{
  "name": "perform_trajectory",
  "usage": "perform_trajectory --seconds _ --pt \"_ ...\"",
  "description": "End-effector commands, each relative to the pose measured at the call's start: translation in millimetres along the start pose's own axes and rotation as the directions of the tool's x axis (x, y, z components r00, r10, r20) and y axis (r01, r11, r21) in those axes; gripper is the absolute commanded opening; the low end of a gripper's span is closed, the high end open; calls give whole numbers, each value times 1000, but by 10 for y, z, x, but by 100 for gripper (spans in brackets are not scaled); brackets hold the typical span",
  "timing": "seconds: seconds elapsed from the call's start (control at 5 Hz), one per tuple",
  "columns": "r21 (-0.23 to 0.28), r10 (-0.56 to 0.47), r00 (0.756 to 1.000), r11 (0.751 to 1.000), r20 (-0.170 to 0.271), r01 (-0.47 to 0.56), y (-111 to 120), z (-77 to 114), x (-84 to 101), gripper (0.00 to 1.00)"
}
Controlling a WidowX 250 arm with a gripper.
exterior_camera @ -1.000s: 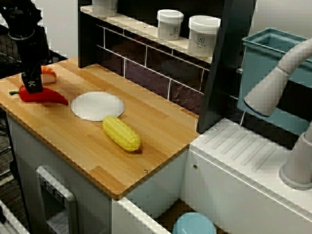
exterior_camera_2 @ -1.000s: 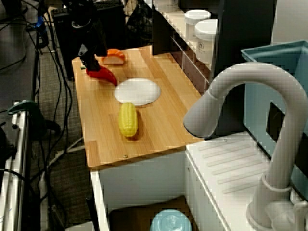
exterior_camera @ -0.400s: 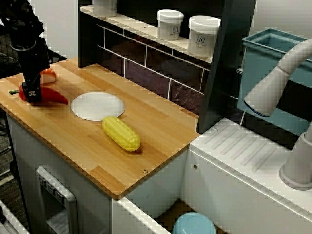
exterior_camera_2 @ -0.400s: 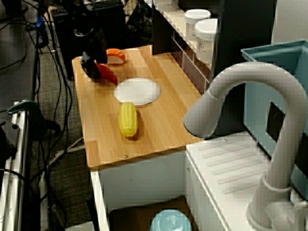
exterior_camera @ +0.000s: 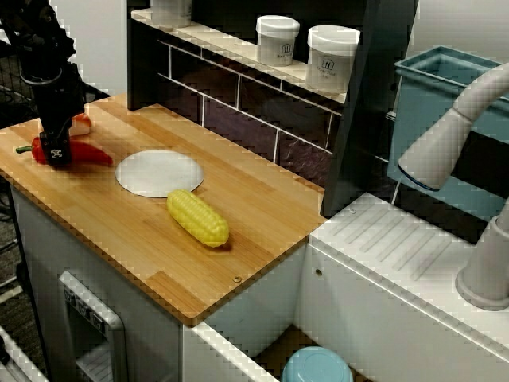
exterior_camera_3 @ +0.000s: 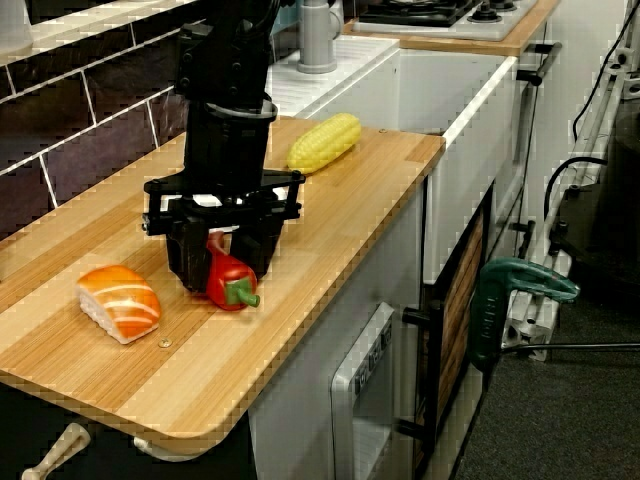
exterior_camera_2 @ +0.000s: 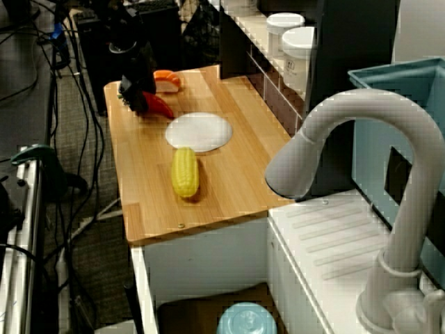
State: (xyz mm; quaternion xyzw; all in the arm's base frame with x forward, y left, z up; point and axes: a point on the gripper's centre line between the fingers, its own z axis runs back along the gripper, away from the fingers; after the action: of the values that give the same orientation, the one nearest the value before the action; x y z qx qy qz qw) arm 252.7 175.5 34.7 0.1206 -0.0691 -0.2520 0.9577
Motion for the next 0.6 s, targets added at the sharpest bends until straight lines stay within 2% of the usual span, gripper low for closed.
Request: perform_trajectory --seconds 0.0,0.4 --pt "7 10 999 1000 32 -10 59 192 -3 0" --pt "-49 -36 996 998 85 40 73 460 179 0"
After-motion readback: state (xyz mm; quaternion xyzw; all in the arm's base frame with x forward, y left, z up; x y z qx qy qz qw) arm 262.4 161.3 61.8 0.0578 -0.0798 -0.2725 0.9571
